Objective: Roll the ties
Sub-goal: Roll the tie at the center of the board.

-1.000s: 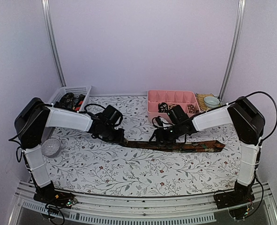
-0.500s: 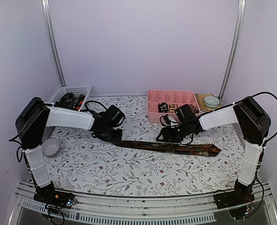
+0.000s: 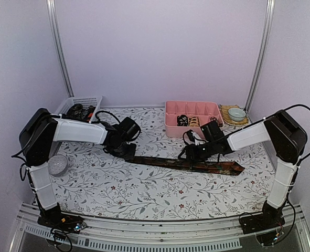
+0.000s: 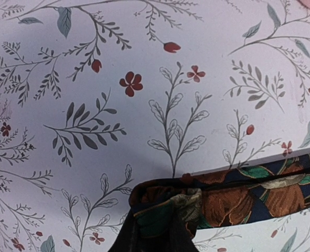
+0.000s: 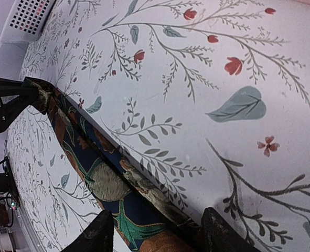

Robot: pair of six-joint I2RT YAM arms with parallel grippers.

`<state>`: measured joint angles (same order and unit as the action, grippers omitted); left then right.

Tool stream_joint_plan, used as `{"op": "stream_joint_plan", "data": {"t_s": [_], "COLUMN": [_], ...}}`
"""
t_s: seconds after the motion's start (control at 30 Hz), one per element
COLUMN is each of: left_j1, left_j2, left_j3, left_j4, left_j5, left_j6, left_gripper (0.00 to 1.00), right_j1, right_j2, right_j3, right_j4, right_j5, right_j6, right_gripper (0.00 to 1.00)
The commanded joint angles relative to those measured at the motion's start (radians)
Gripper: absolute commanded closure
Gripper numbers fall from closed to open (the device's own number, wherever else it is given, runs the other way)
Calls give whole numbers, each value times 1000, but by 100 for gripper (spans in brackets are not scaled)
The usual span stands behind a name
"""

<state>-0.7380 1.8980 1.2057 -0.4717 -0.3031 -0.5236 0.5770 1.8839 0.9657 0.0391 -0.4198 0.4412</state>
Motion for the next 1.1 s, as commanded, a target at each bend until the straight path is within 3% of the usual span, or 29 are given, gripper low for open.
{"op": "stream_joint_plan", "data": {"t_s": [0.0,0.23,0.67,1.07], "left_j1": [0,-10,-139,-213], "left_j2": [-7,4,169,227], "left_j3": [-3,48,180,253], "left_j4": [11,-70,-276,-341], "left_j5": [7,-94,-414,-552], "left_j6": [3,6,5,5], "left_gripper": [89,89,90,90], "right_j1": [28,32,35,34], "right_j2": [-42,-72,-74,-71], "right_j3": [-92,-135,-126,-110], "right_j4": [-132,-130,-122,-126], "right_j5": [56,74,46,35], "right_j6": [10,-1,14,18], "right_gripper": [45,53,53,53]}}
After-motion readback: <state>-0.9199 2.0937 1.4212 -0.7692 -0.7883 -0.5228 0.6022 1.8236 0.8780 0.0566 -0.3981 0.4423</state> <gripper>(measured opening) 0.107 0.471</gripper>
